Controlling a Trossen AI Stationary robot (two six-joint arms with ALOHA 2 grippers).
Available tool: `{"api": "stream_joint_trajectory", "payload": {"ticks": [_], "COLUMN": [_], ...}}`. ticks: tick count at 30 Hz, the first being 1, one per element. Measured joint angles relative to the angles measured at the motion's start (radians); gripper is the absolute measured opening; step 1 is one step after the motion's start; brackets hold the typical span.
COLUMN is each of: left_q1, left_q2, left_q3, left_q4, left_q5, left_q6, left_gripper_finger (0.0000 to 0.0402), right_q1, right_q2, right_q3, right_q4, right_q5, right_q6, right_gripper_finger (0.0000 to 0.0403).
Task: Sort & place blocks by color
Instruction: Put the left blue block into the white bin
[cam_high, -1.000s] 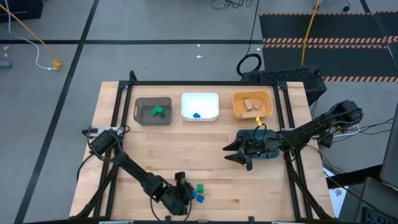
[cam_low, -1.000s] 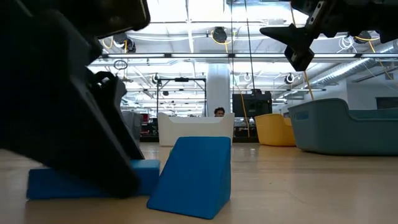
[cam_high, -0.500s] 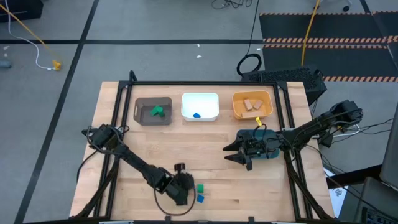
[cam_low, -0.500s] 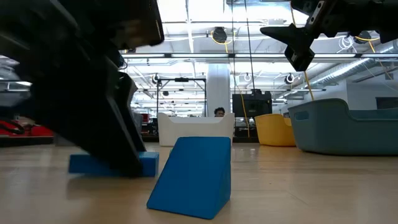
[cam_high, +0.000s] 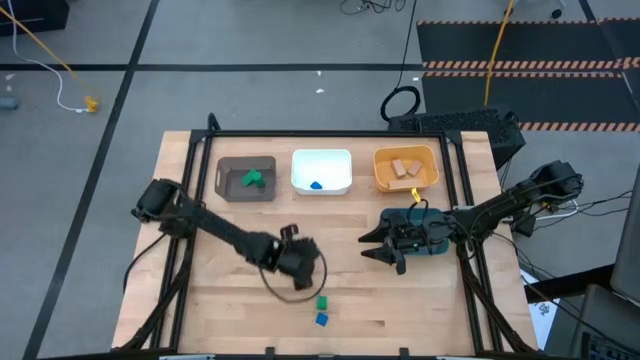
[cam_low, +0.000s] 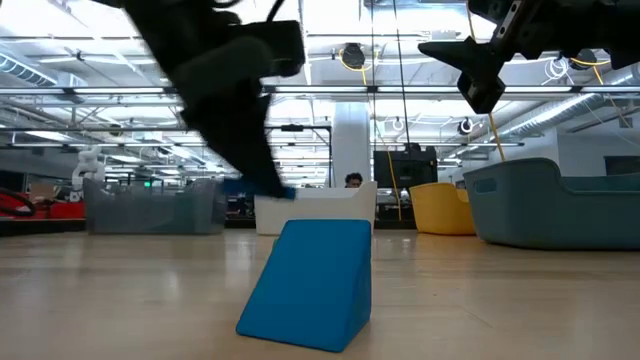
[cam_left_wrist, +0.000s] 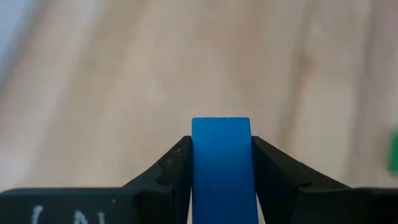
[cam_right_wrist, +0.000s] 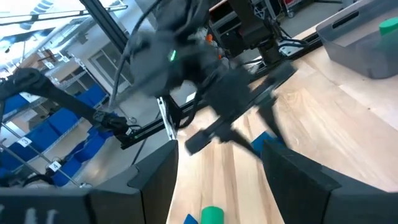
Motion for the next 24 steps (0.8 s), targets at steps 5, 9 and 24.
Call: {"api": "stream_joint_trajectory", "payload": {"ticks": [5,9,24], "left_q1": [0.101,0.197,0.548], "left_q2": [-0.046,-0.072,-0.07], "left_q3": [0.002,0.002,0.004], "left_q4": [0.009,0.045,0.299], "left_q5": [-0.036,-0.089,-0.122], "left_q6": [0.012,0.082,0.256], "left_gripper_finger": [0.0137,0.0135,0.0134], "right_q1": [0.0,0.0,-0.007], "right_q2": [0.0,0.0,0.0], "right_q3": [0.0,0.0,0.0], "right_q4": [0.001,0.004,-0.011], "right_q5": [0.003,0.007,0.088], "right_q6": [-0.042,-0.052,-0.052], "right_gripper_finger": [0.0224,0.0224,0.0224]}}
